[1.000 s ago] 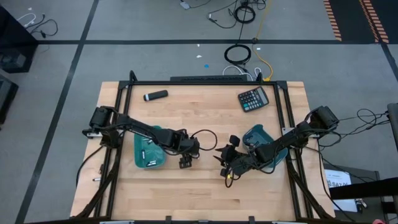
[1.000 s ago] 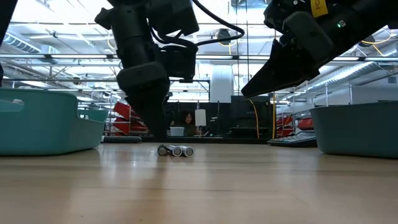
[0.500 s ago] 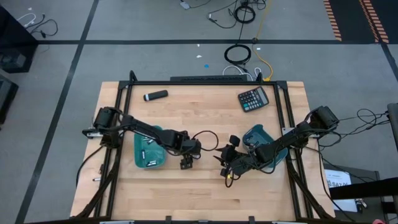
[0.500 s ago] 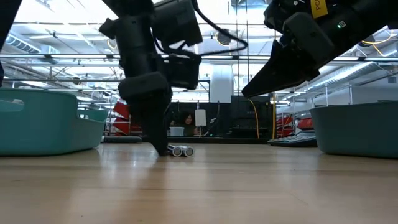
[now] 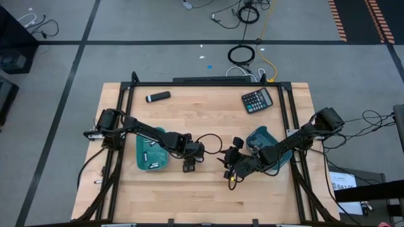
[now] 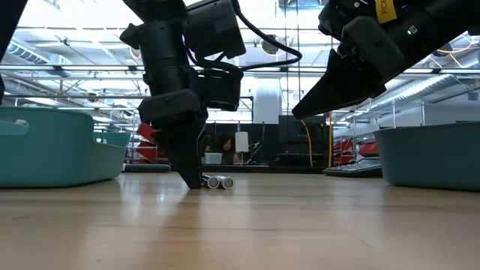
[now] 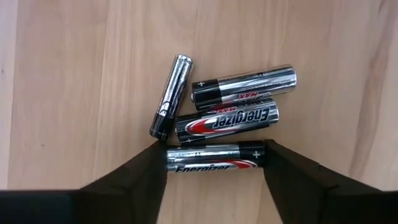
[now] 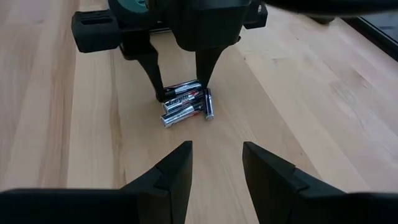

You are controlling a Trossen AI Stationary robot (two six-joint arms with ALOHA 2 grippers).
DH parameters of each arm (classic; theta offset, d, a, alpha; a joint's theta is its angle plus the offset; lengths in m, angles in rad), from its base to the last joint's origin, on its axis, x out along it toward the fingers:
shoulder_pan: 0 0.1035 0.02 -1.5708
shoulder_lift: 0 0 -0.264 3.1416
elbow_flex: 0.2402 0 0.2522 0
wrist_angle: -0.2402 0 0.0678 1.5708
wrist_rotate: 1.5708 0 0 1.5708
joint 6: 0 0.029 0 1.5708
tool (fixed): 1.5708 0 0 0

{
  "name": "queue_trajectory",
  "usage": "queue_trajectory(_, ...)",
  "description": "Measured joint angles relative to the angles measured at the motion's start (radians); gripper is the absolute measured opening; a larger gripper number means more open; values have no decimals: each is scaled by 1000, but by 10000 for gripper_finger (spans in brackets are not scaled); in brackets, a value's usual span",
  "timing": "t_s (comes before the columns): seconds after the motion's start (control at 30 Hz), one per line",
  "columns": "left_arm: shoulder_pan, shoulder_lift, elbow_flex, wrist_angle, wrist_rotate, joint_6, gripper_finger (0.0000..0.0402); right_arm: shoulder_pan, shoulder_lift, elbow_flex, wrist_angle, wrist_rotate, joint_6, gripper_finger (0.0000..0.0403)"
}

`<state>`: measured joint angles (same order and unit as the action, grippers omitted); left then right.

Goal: Sort batteries
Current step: Put the silver battery into the light blue bin

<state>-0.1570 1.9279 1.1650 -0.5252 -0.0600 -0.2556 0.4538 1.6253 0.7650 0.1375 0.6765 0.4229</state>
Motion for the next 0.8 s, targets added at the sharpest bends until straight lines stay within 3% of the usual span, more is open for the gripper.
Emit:
queue_trajectory(0.07,0,1,0,-1,4,-4,226,0,0,0,-1,0,0,132)
queue_trajectory(0.43,-4,-30,-3,-41,-10,-54,226,0,0,0,-14,2,10,132)
queue_trajectory(0.8,-35,-210,50,-396,-86,-133,226,0,1,0,-43,4,38,132)
